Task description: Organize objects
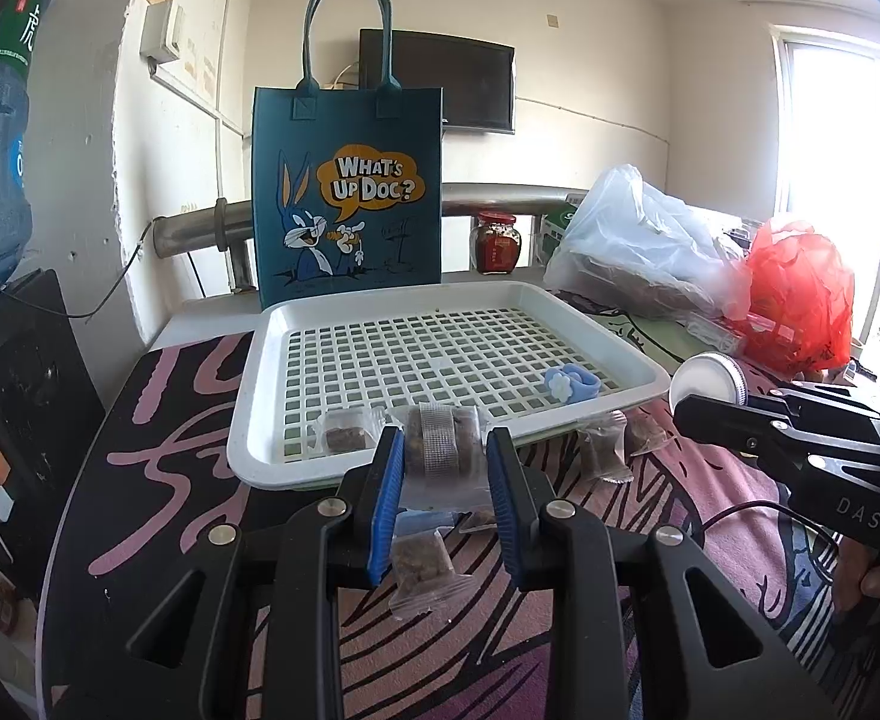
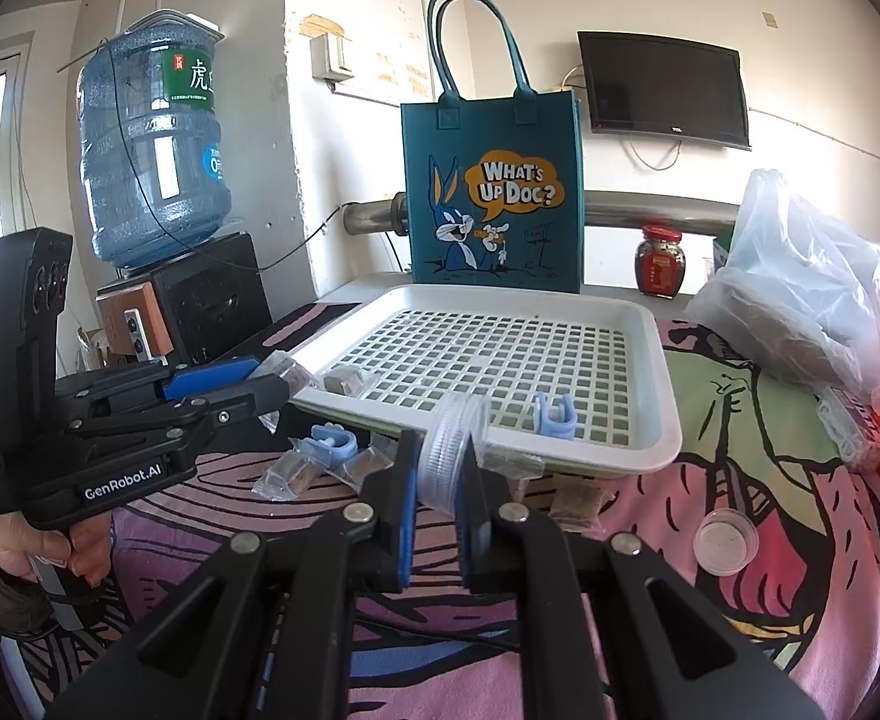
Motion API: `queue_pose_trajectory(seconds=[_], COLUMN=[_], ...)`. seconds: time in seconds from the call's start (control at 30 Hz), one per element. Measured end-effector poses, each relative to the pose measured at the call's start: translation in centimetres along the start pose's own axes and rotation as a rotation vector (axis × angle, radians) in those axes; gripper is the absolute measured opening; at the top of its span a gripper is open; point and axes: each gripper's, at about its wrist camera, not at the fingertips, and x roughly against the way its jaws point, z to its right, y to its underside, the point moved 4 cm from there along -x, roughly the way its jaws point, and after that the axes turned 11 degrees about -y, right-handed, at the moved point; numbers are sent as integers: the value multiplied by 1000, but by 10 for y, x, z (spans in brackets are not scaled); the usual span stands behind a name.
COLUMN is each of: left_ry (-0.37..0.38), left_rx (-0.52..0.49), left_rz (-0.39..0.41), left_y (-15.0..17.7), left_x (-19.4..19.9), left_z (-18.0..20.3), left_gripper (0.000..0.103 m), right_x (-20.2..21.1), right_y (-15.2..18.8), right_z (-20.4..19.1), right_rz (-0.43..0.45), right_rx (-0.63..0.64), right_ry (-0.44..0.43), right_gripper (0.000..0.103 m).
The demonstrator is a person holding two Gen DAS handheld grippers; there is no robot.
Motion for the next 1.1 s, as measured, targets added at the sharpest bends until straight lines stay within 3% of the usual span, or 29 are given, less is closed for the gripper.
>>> queue_pose_trajectory(seconds=[1.1], left_ry=[0], left_rx=[0], left_rz=[-2], left_y=[0], left_x=[-1], left_z=[0], left_gripper=[27], right_x=[-2], right_y=[-1], right_z=[-2], right_rz=[-2], right_rx=[0], right_ry=[1], right_gripper=[11])
